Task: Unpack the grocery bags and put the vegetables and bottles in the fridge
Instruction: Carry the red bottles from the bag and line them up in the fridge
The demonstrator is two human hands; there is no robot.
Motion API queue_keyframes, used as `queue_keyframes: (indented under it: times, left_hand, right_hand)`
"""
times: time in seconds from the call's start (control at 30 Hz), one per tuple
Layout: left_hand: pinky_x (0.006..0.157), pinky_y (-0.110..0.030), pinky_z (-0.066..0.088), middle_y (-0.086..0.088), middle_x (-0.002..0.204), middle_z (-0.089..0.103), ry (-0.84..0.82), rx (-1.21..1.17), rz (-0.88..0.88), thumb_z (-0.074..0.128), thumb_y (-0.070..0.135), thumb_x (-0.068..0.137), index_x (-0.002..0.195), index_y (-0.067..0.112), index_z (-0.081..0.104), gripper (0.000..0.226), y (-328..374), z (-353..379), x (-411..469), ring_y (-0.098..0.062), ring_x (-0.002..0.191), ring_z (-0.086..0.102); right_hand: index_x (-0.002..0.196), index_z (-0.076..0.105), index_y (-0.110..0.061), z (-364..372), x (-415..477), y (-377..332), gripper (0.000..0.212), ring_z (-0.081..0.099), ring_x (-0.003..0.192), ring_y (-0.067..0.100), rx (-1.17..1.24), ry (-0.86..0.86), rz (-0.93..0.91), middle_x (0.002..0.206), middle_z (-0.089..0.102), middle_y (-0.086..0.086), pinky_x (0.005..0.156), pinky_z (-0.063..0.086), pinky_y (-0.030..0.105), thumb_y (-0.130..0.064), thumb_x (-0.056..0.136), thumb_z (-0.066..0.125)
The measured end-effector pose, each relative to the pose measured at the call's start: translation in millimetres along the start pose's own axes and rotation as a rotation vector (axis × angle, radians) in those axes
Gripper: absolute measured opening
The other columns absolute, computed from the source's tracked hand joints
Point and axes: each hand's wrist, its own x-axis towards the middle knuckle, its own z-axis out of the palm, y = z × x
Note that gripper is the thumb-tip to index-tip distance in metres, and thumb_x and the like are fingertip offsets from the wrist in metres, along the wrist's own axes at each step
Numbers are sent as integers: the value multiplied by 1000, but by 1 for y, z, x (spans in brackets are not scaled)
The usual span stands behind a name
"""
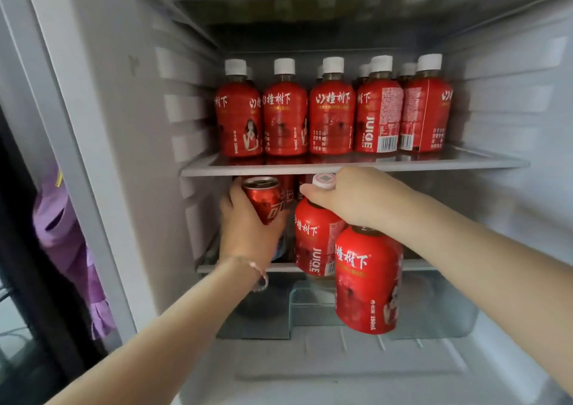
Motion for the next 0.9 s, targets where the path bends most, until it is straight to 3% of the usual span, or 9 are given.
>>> queue_keyframes:
  times: [0.07, 0.1, 0.17, 0.27, 0.33, 0.4, 0.63, 0.77, 0.9]
  left_hand:
    - [110, -29, 29, -5, 138, 28, 150, 29, 354, 63, 19, 81, 136, 12, 33, 63, 0, 0, -24, -16, 127, 30]
    - [111, -24, 27, -6, 135, 30, 145, 36, 526, 59, 21, 80, 133, 10, 35, 60, -2, 0, -32, -14, 126, 30]
    - [110, -21, 27, -4, 134, 34, -36, 77, 704, 56, 27, 79, 135, 13, 31, 63, -4, 1, -39, -13, 128, 32]
    - [106, -19, 34, 12, 142, 26, -371, -7, 470, 65, 33, 82, 146, 29, 7, 86, 9, 8, -39, -3, 133, 31]
    - [97, -4, 33, 9, 145, 28, -364, -28, 418, 66, 32, 82, 146, 29, 8, 85, 11, 16, -36, 3, 126, 34]
    - [83, 6, 29, 4, 140, 31, -325, -4, 417, 66, 31, 83, 145, 24, 15, 81, 7, 24, -35, 4, 115, 36]
    - [88, -16, 46, 9, 131, 40, -309, -178, 339, 73, 24, 76, 129, 45, 23, 76, 1, 32, -37, -2, 112, 49]
    - [90, -24, 50, 11, 128, 43, -286, -269, 325, 74, 18, 77, 116, 58, 24, 75, 1, 38, -41, -4, 112, 52]
    - [84, -17, 51, 21, 122, 44, -310, -322, 323, 74, 18, 77, 115, 58, 28, 71, 0, 38, -39, 5, 107, 53]
  right_hand:
    - [58, 43, -17, 2, 1, 1, 54, 43, 47, 13, 28, 9, -12, 48, 43, -2, 48, 28, 26, -62, 88, 43]
    - [58, 43, -18, 3, 1, 2, 54, 42, 47, 13, 30, 17, -22, 49, 43, -2, 47, 27, 26, -62, 88, 43]
    - [61, 44, -19, 3, 1, 1, 52, 41, 49, 13, 23, 23, -27, 52, 44, -2, 47, 26, 27, -63, 88, 41]
    - [70, 53, -18, 1, 0, 0, 48, 46, 51, 14, 49, -17, -25, 56, 49, -1, 48, 30, 26, -61, 88, 43]
    - [69, 57, -17, -2, -3, 6, 48, 48, 51, 12, 47, -40, -48, 55, 50, -2, 49, 33, 24, -63, 83, 51]
    - [58, 49, -18, -8, -10, 16, 50, 42, 46, 9, 16, 7, -56, 50, 45, -5, 46, 28, 21, -63, 76, 60]
    - [63, 41, -14, -31, -22, 41, 52, 46, 56, 14, 54, 466, 19, 64, 50, 2, 48, 31, 27, -60, 79, 59]
    - [64, 38, -21, -16, -8, 53, 42, 43, 60, 7, 155, 482, 41, 68, 48, -5, 49, 30, 26, -47, 80, 66]
    - [69, 46, -20, 13, 0, 60, 31, 49, 63, 7, 283, 660, -49, 66, 50, -11, 54, 36, 19, -33, 75, 74]
